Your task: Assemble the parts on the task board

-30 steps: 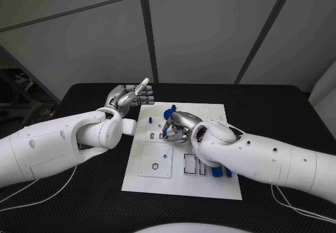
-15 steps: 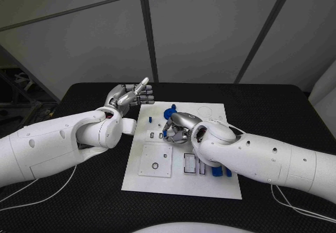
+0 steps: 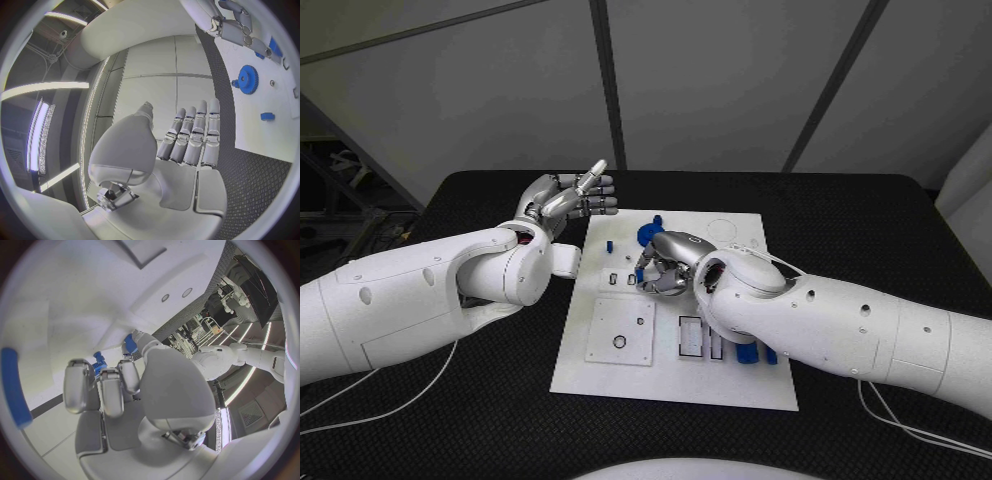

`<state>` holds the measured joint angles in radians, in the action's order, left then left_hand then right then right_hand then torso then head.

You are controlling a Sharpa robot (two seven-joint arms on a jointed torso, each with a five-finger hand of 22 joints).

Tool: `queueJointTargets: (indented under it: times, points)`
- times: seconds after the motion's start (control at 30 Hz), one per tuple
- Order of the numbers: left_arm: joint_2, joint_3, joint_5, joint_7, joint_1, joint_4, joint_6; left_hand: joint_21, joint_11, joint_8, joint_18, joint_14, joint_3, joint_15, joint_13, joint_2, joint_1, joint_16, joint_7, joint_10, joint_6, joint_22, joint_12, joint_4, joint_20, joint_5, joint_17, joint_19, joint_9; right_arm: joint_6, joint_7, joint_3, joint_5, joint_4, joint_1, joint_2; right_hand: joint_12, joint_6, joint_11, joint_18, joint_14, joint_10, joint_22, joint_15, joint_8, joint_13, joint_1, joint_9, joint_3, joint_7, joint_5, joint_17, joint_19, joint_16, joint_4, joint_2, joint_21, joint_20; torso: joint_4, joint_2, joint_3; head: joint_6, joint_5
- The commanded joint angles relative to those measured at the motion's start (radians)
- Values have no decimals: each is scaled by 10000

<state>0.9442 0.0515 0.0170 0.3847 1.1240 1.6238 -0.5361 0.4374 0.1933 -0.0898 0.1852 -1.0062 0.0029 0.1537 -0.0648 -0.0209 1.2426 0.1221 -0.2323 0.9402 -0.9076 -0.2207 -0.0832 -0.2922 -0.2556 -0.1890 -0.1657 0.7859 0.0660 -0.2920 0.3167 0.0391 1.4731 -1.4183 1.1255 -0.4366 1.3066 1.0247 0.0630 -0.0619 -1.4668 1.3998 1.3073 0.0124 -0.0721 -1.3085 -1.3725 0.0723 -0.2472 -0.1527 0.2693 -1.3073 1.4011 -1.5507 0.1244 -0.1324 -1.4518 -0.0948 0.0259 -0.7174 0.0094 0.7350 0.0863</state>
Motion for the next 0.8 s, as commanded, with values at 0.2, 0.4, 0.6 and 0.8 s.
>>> queueJointTargets:
  times: [0.2, 0.4, 0.6, 0.8]
  points:
    - [-10, 10, 71, 33, 18, -2, 116, 36, -13, 43, -51, 6, -73, -22, -5, 16, 115, -66, 17, -13, -31, -14, 3, 24, -34, 44, -32, -86, 7, -251, 41, 24, 52, 36, -13, -10, -586, -843, 144, 59, -925, -500, 63, -162, 108, 184, 297, -74, 435, -126, 81, -2131, -49, 17, 101, -231, 106, -167, 6, 0, 3, 6, -6]
    - [-15, 10, 71, -1, 18, -21, 132, 52, -52, 47, -43, -29, -98, -41, -15, 47, 147, -88, 68, 107, -71, -21, -44, 26, -32, 43, -60, -103, 10, -1546, -430, 24, -68, -29, -16, -55, -678, -1609, 294, 17, -901, -666, -113, -304, -43, 358, 100, -34, 1399, -281, 126, -2045, -175, 57, 534, -278, 220, -310, 1, 4, 6, -2, -12]
    - [-23, 10, 234, -193, 18, -85, 243, 165, -200, 102, -15, -427, -215, -173, -40, 200, 275, 0, 273, 666, -166, -71, -229, 29, 46, 55, -216, -37, 1, -2789, -1175, 20, -206, -465, -38, -370, -519, -1606, 285, 6, -881, -561, -151, -299, -152, 258, -156, -10, 1496, -271, 163, -1983, -193, 90, 580, -231, 243, -317, 31, 32, 22, -6, 101]
    - [49, 10, 967, -833, 18, -128, 758, 618, -455, 2, -4, -1336, -258, -475, -182, 306, 689, 393, 320, 1603, -616, -291, -535, 159, 306, 44, -549, 539, 33, -3286, -3020, 7, -1053, -1338, 101, -1309, -475, -1382, 224, -83, -797, -550, -557, -250, -401, 265, -494, 42, 1515, -200, 183, -1668, -467, 247, 609, -118, 474, -285, 63, 68, 4, -28, 141]
